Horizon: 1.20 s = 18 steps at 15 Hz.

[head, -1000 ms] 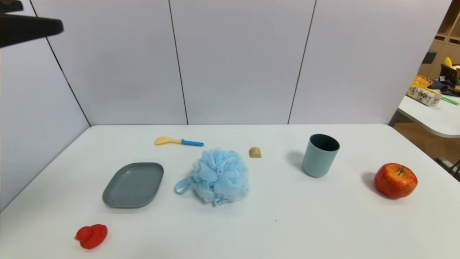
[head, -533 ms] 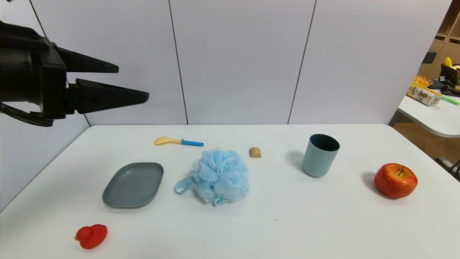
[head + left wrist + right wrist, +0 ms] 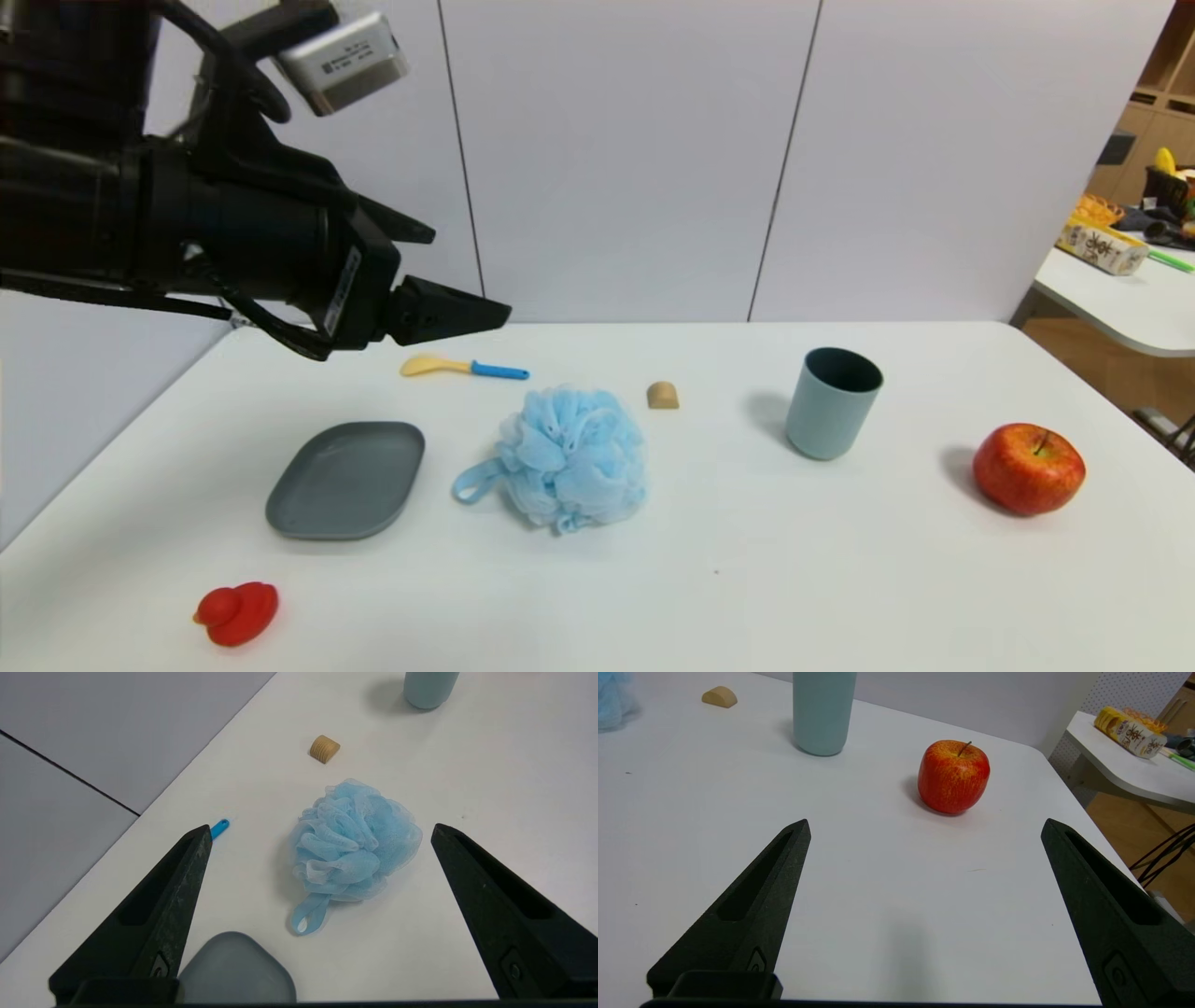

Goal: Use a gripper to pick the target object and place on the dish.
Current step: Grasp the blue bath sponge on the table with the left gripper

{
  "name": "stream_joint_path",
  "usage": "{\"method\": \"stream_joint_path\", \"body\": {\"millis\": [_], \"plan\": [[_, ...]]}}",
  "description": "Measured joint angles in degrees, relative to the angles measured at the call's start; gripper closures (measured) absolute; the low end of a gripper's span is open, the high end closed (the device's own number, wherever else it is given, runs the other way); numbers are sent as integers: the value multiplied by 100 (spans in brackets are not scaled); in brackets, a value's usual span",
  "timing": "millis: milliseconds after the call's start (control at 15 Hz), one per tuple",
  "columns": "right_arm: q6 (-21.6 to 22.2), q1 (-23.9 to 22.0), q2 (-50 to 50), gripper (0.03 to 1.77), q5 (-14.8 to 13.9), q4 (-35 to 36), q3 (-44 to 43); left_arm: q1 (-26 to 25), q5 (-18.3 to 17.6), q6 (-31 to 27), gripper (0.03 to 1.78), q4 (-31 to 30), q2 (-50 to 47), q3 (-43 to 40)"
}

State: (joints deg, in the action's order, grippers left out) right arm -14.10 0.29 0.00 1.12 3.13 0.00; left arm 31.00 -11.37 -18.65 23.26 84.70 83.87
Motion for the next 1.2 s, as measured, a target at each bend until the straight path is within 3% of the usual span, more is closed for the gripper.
{"method": "stream_joint_path", "body": {"millis": [533,1200], "plan": [[0,-2,0,9,0,-2,0,59,228,5,12,215,207,-507],[0,0,0,9,-2,-2,0,350,217,-15,12,234,1312,-374]]}}
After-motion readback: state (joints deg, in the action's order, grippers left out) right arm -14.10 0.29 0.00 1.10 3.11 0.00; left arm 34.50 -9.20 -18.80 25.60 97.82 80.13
